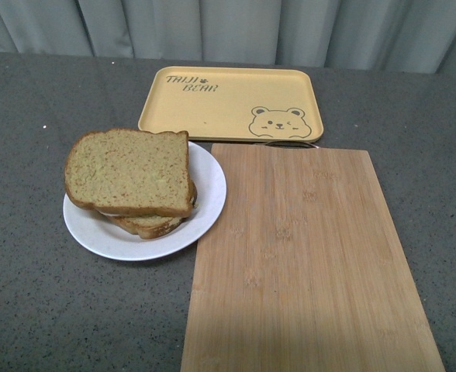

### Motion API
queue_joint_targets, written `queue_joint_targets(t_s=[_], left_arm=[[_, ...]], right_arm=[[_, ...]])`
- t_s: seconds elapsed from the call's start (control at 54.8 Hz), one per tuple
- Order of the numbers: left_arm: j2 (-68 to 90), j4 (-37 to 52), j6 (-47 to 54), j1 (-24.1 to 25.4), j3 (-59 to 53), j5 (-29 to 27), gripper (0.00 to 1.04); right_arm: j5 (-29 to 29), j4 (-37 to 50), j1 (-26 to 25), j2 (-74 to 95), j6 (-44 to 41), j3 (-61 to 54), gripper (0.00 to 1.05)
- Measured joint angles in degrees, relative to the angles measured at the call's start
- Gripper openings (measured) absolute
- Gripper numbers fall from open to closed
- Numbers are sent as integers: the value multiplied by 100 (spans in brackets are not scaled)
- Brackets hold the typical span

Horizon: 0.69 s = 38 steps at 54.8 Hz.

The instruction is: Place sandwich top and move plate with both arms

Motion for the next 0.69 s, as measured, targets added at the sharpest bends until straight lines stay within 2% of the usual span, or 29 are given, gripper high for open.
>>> queue_joint_targets(t_s=[0.146, 0.201, 0.42, 0.584, 0.657, 0.693], left_arm=[[-2, 0, 0, 0, 0, 2, 98], [-2, 0, 0, 0, 0, 2, 98], [-2, 0, 0, 0, 0, 2, 98], [0, -2, -2, 0, 0, 2, 98], [494, -754, -457, -28, 258, -168, 98], [940, -772, -739, 13, 297, -144, 98]], right_arm=[[0, -26, 0, -85, -4, 0, 1], [0, -26, 0, -85, -9, 0, 8], [0, -28, 0, -90, -9, 0, 43], [2, -28, 0, -90, -9, 0, 75], [0, -28, 0, -90, -9, 0, 90], [0, -28, 0, -90, -7, 0, 96]])
